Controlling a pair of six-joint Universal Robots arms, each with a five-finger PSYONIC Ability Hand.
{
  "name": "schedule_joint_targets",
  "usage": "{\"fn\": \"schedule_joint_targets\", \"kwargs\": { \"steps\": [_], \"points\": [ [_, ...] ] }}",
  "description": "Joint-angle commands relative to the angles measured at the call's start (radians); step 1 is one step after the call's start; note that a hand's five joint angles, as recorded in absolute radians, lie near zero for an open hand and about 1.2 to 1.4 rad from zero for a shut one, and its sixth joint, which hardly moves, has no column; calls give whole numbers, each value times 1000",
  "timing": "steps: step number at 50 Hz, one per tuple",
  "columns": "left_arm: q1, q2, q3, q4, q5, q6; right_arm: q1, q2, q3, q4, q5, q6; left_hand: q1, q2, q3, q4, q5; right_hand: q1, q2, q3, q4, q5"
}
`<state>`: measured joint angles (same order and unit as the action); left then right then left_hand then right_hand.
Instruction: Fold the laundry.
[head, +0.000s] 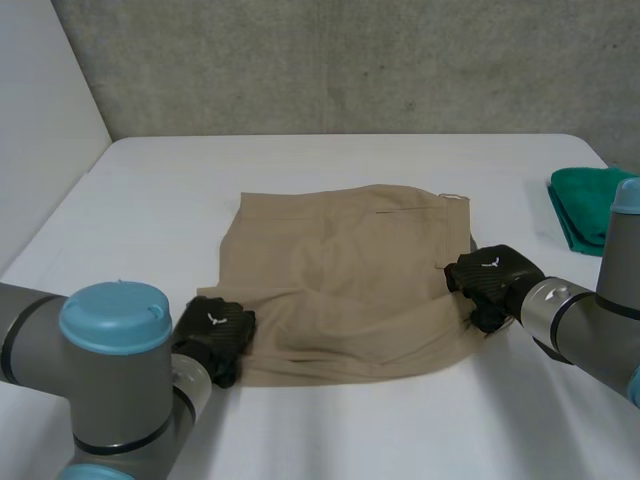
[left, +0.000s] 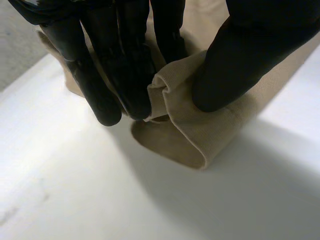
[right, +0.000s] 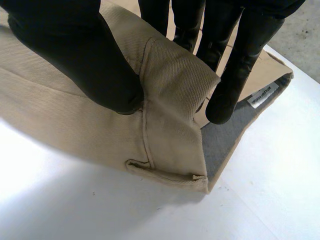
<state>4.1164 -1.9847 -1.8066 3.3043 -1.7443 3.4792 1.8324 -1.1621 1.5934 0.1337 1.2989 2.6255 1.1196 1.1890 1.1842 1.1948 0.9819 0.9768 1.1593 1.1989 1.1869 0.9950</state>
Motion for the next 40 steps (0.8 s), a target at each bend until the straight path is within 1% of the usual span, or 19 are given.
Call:
{"fn": "schedule_joint_targets", "kwargs": {
  "steps": [1, 4, 5, 8, 9, 13, 19, 23, 27, 30, 32, 35, 37, 40],
  "points": [
    [5, 186, -8, -9, -24, -2, -4, -112, -3, 61, 3, -64, 277, 207, 212, 201, 240, 419, 237, 197, 209, 227],
    [11, 275, -11, -22, -21, 0, -11, -162, -16, 87, 3, -88, 277, 207, 212, 201, 240, 419, 237, 197, 209, 227],
    [15, 340, -13, -35, -20, -3, -13, -191, -24, 99, 2, -102, 277, 207, 212, 201, 240, 419, 237, 197, 209, 227],
    [27, 430, -11, -63, -14, -5, -13, -243, -44, 122, 3, -124, 277, 207, 212, 201, 240, 419, 237, 197, 209, 227],
    [41, 482, -8, -84, -11, -6, -15, -278, -53, 145, 3, -137, 277, 207, 212, 201, 240, 419, 237, 197, 209, 227],
    [59, 588, 4, -149, 3, -11, -15, -338, -82, 207, 2, -154, 277, 207, 212, 201, 240, 419, 237, 197, 209, 227],
    [71, 664, 10, -181, 48, -15, -13, -366, -104, 227, 2, -154, 277, 207, 212, 201, 240, 419, 237, 197, 209, 227],
    [96, 661, -5, -181, 58, -25, -13, -367, -90, 225, 0, -156, 277, 207, 212, 201, 240, 419, 237, 197, 209, 227],
    [111, 615, -33, -178, 66, -45, -5, -349, -64, 239, 2, -157, 277, 207, 212, 201, 240, 419, 237, 197, 209, 227],
    [107, 515, -39, -181, 72, -45, -4, -315, -32, 282, 0, -171, 277, 207, 212, 201, 240, 419, 237, 197, 209, 227],
    [104, 445, -27, -190, 71, -45, -5, -280, -27, 351, -1, -211, 277, 207, 212, 201, 240, 419, 237, 197, 209, 227],
    [104, 389, -14, -186, 71, -37, -12, -232, -35, 408, -3, -260, 277, 207, 212, 201, 240, 419, 237, 197, 209, 227],
    [107, 330, 22, -181, 72, -32, -15, -194, -56, 406, -12, -275, 277, 207, 212, 201, 240, 419, 237, 197, 209, 227],
    [113, 244, 87, -177, 72, -42, -7, -142, -104, 343, -1, -251, 277, 207, 212, 201, 240, 419, 237, 197, 209, 227]
  ]
}}
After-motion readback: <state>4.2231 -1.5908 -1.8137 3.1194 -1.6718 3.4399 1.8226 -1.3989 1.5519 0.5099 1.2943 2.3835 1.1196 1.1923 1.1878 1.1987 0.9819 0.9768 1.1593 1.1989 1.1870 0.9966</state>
